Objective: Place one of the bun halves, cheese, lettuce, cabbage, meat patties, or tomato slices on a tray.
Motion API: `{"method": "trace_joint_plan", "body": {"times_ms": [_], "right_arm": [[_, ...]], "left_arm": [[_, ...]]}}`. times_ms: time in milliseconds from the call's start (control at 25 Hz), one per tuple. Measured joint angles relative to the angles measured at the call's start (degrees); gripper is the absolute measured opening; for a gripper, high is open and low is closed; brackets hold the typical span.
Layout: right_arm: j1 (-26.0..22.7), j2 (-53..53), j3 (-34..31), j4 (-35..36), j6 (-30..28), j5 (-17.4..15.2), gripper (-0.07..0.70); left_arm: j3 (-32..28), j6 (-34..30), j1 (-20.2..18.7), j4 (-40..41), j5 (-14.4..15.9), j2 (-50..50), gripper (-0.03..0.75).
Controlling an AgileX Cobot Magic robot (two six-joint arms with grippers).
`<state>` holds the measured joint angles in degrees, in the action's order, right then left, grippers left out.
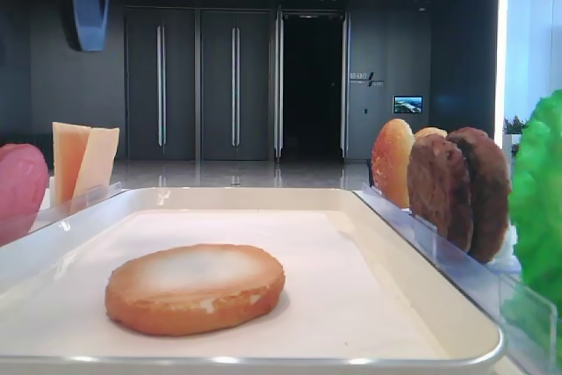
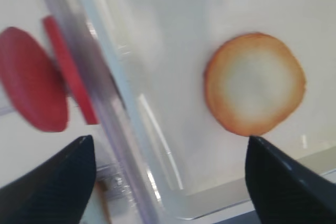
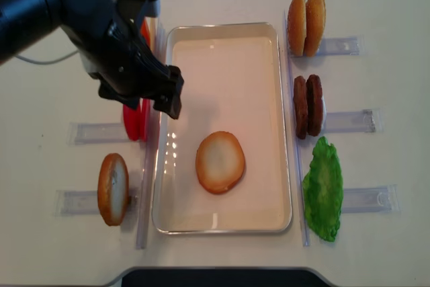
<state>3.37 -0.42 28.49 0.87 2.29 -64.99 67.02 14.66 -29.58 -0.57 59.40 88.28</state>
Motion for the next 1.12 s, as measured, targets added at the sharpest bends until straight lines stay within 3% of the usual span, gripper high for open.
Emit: {"method": "trace_joint_plan", "body": {"times_ms": [240,720,880,1120], "right_arm": [[0.00,0.00,0.00,0.00,0.00,0.00,0.382],[0.00,0.00,0.00,0.00,0.00,0.00,0.382],[0.00,0.00,0.00,0.00,0.00,0.00,0.382],[0.00,0.00,0.00,0.00,0.00,0.00,0.382]], "left_arm": [[4.76,1.98,5.61,7.44,9.19,-0.11,0.692],[4.18,2.09,19.48,12.20,10.33,-2.32,0.692],[-2.01,2.09,21.28,14.24,10.33,-5.62,0.672],[-17.68,2.09,21.70,15.21,9.18,-14.81,0.654]]}}
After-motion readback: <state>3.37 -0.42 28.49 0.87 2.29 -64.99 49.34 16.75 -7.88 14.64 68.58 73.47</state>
